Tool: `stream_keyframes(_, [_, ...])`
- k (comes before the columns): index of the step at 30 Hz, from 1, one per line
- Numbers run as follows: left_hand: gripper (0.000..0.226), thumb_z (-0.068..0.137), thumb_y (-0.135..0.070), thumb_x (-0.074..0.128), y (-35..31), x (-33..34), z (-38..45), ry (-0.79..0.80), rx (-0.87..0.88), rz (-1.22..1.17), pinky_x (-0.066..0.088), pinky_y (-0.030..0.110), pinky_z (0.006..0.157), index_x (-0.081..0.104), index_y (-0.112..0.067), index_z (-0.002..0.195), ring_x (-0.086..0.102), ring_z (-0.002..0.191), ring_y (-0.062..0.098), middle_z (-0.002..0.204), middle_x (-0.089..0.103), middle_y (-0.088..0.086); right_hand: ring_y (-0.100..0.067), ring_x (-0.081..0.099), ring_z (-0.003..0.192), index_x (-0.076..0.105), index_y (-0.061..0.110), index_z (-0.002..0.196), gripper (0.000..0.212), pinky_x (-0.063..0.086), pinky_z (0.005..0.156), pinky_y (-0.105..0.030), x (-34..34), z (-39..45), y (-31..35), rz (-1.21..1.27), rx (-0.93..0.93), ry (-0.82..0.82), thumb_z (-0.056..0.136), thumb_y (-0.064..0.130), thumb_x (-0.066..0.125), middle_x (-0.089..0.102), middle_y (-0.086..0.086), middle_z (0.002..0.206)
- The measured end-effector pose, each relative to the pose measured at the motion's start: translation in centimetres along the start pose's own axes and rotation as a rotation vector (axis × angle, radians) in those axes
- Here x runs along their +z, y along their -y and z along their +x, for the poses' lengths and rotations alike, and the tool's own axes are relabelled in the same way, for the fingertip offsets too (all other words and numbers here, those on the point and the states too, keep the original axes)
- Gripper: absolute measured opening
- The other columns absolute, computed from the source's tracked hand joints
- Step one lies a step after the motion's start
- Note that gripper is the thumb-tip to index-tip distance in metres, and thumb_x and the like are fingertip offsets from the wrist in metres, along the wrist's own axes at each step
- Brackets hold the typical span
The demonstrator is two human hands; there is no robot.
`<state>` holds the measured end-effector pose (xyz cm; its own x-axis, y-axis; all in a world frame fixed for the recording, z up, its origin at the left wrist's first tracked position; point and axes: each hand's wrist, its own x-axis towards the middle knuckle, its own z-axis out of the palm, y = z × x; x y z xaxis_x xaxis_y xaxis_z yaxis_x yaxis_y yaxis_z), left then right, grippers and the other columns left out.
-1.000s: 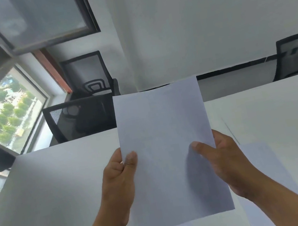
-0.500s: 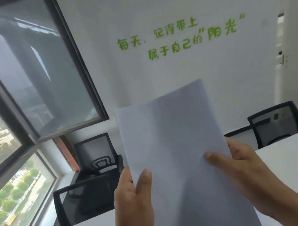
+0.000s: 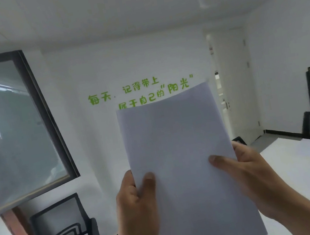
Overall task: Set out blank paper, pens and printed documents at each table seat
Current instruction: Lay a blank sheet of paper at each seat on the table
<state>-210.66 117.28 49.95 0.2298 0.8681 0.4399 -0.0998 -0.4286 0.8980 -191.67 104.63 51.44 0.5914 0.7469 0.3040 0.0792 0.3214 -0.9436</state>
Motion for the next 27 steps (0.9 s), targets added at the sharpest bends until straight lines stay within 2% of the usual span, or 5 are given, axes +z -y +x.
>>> stream_keyframes(11, [0.018,0.107,-0.02,0.065,-4.6,12.5,-8.3,0.368,0.016,-0.151,0.053,0.033,0.059,0.074,-0.022,0.092,0.072,0.061,0.011,0.077,0.079,-0.001,-0.042,0.079,0.093,0.081,0.024,0.102,0.023,0.062,0.089,-0.057,-14.1,-11.6,5.7,-0.14,-0.072,-0.367,0.1,0.006,0.068,0.082,-0.016,0.102])
stream_keyframes(15, [0.016,0.107,-0.013,0.065,-8.3,21.9,-15.0,0.54,0.015,-0.251,0.052,0.017,0.052,0.077,-0.02,0.098,0.074,0.063,0.007,0.079,0.08,-0.008,-0.039,0.08,0.096,0.08,0.024,0.11,0.029,0.058,0.096,-0.063,-23.0,-18.2,9.1,-0.213,-0.147,-0.56,0.082,0.026,0.072,0.084,-0.011,0.103])
stream_keyframes(20, [0.013,0.106,-0.016,0.066,-11.9,31.2,-23.3,0.668,0.012,-0.341,0.06,0.041,0.069,0.078,-0.02,0.104,0.079,0.079,0.021,0.087,0.081,-0.005,-0.057,0.066,0.105,0.081,0.029,0.105,0.02,0.058,0.086,-0.062,-33.2,-25.3,12.0,-0.306,-0.141,-0.721,0.087,0.026,0.072,0.079,-0.022,0.103])
stream_keyframes(23, [0.014,0.106,-0.015,0.066,-14.7,37.9,-30.3,0.735,-0.014,-0.407,0.058,0.039,0.069,0.078,-0.021,0.103,0.08,0.081,0.022,0.088,0.082,-0.003,-0.057,0.067,0.093,0.079,0.024,0.108,0.025,0.053,0.092,-0.074,-40.8,-30.3,14.4,-0.353,-0.14,-0.802,0.085,0.03,0.072,0.074,-0.029,0.107])
stream_keyframes(27, [0.013,0.108,-0.016,0.064,-17.2,44.6,-37.0,0.816,-0.017,-0.458,0.06,0.037,0.07,0.076,-0.021,0.107,0.08,0.084,0.022,0.092,0.083,-0.001,-0.051,0.068,0.092,0.077,0.022,0.11,0.014,0.059,0.089,-0.061,-48.6,-35.1,16.4,-0.417,-0.149,-0.873,0.095,0.023,0.075,0.074,-0.028,0.108])
